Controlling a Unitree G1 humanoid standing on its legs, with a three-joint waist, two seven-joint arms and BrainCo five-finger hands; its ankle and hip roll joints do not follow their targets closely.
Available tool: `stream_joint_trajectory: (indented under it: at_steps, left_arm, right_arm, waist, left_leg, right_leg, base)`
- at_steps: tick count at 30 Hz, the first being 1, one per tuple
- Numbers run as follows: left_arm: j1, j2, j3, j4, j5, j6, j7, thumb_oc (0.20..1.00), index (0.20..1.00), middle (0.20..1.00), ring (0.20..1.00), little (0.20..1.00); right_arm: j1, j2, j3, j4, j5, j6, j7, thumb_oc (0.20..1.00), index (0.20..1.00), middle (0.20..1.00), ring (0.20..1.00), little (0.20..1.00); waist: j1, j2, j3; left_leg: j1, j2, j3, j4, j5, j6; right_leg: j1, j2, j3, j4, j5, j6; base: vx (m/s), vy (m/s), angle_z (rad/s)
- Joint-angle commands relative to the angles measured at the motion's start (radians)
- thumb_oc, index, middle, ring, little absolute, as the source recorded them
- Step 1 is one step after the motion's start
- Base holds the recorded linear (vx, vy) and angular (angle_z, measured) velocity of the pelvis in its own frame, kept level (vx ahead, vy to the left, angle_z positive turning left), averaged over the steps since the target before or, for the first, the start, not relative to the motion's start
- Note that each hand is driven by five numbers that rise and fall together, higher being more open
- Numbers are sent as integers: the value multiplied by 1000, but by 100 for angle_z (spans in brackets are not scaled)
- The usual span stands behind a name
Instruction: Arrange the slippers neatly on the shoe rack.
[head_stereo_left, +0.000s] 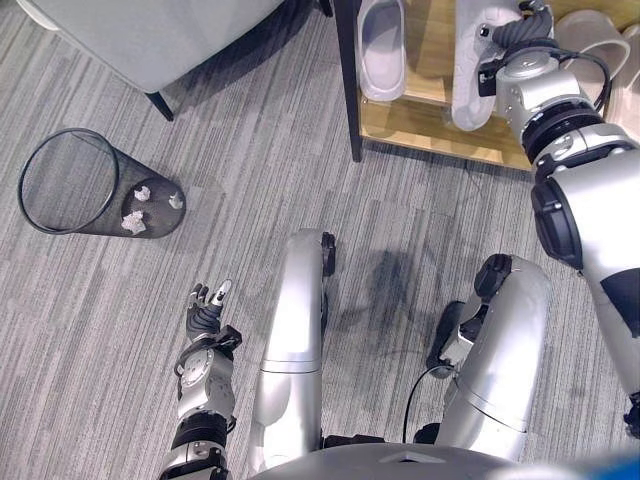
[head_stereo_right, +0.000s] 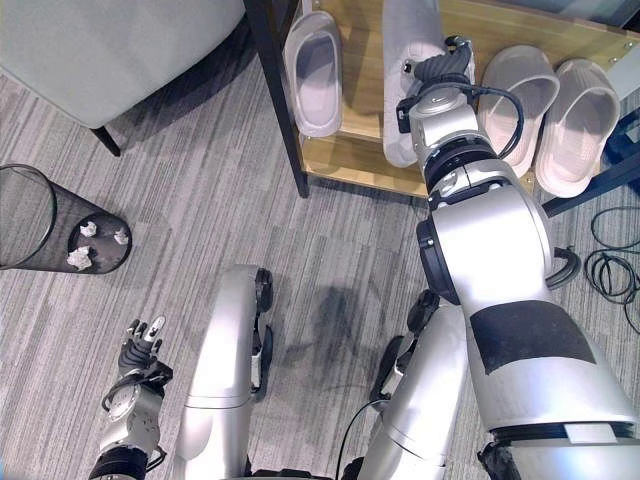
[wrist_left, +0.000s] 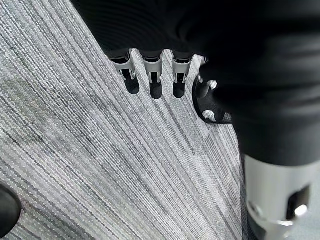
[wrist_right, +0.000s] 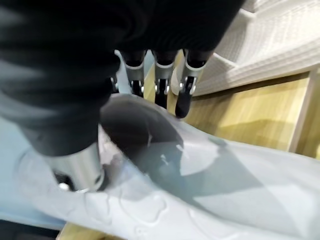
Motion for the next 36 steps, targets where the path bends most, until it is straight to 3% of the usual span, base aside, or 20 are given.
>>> stream_joint_trajectory:
  at_steps: [1, 8, 12, 19, 20, 36]
  left_arm:
    - [24, 15, -19, -65, 9, -10, -1, 1000, 1000, 1000, 1000, 1000]
    - [38, -9, -37, -37, 11, 8, 19, 1000, 1000, 1000, 1000, 1000]
    - [35, -1, -42, -6, 31, -1, 38, 1000, 1000, 1000, 1000, 1000]
    - [38, -4, -117, -39, 40, 7, 79, 1000, 1000, 1000, 1000, 1000]
    - [-28, -17, -141, -13, 39, -23, 129, 1000, 1000, 1000, 1000, 1000]
    - [-47, 0, -159, 93, 75, -46, 104, 1000, 1000, 1000, 1000, 1000]
  right_arm:
    - [-86, 1, 58, 35, 1, -20, 10, 1000, 1000, 1000, 1000, 1000]
    - [-73, -6, 20, 33, 32, -28, 13, 1000, 1000, 1000, 1000, 1000]
    - [-8, 6, -21, -134, 65, -109, 10, 1000, 1000, 1000, 1000, 1000]
    - [130, 25, 9, -306, 1, -78, 67, 1000, 1000, 1000, 1000, 1000]
    - [161, 50, -23, -317, 2, -69, 59, 1000, 1000, 1000, 1000, 1000]
    - [88, 87, -59, -196, 38, -82, 96, 1000, 1000, 1000, 1000, 1000]
  waist:
    - [13, 12, 4]
    - [14, 20, 7]
    - [6, 19, 8]
    - [-25, 30, 38]
    - [-32, 32, 41]
    - [-7, 33, 53]
  left_leg:
    - [-68, -4, -58, 131, -20, 36]
    - [-68, -10, -52, 130, -15, 44]
    - [-68, -7, -49, 129, -16, 48]
    - [-68, 3, -58, 144, -18, 54]
    - [-68, 7, -60, 150, -19, 57]
    - [-68, -4, -60, 154, -11, 65]
  right_leg:
    - [106, -29, 90, 14, 41, -11]
    - [106, -26, 99, 17, 47, -15]
    - [106, -21, 104, 15, 51, -15]
    - [106, -5, 96, 15, 53, -13]
    - [106, -4, 91, 18, 54, -12]
    - [106, -5, 94, 37, 62, -9]
  base:
    - [0, 0, 0]
    - [-5, 13, 0]
    - [-5, 28, -1]
    - [-32, 24, -5]
    - [-25, -8, -11]
    - [-2, -3, -1]
